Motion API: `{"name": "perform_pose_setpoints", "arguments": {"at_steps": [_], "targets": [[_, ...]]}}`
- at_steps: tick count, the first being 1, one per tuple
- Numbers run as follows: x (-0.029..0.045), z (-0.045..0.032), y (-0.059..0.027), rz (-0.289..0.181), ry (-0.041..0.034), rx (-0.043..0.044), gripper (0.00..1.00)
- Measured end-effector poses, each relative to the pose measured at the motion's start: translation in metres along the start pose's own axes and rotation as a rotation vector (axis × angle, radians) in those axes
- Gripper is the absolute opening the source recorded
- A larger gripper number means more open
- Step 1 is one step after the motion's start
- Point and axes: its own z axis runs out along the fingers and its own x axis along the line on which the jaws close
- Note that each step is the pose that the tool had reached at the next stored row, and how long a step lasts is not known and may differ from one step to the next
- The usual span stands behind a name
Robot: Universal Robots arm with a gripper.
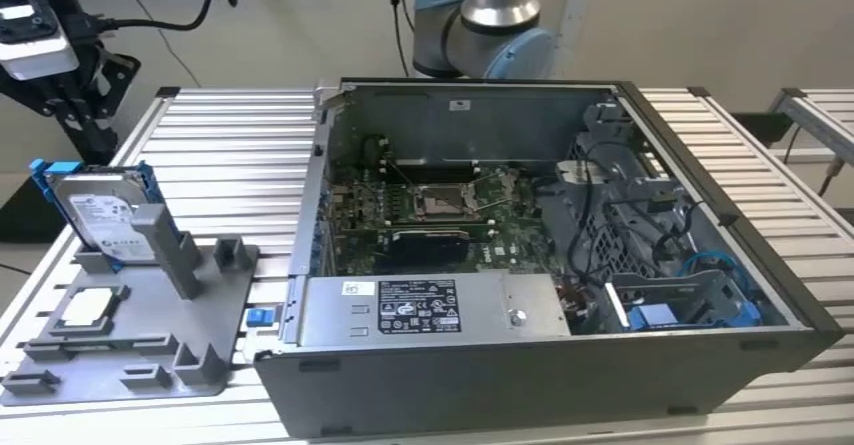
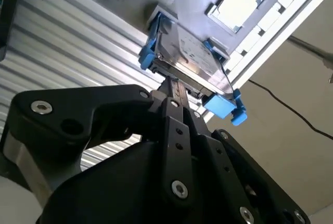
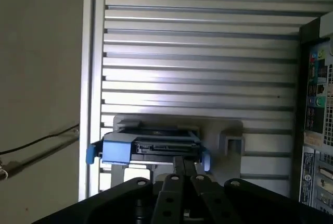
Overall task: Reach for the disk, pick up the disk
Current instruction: 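Reach for the disk, then pick up the disk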
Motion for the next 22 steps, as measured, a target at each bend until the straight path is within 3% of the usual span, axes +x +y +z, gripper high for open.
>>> {"name": "perform_pose_setpoints", "arguments": {"at_steps": [8,10,16,22], "targets": [[0.0357,0.0007,0.0014,0.000,-0.0011,0.0000,0.00],[0.0415,0.0008,0.0015,0.000,-0.0011,0.0001,0.00],[0.0512,0.0009,0.0014,0.000,-0.0011,0.0000,0.00],[0.0522,0.0009,0.0011,0.000,-0.0011,0.0000,0.00]]}}
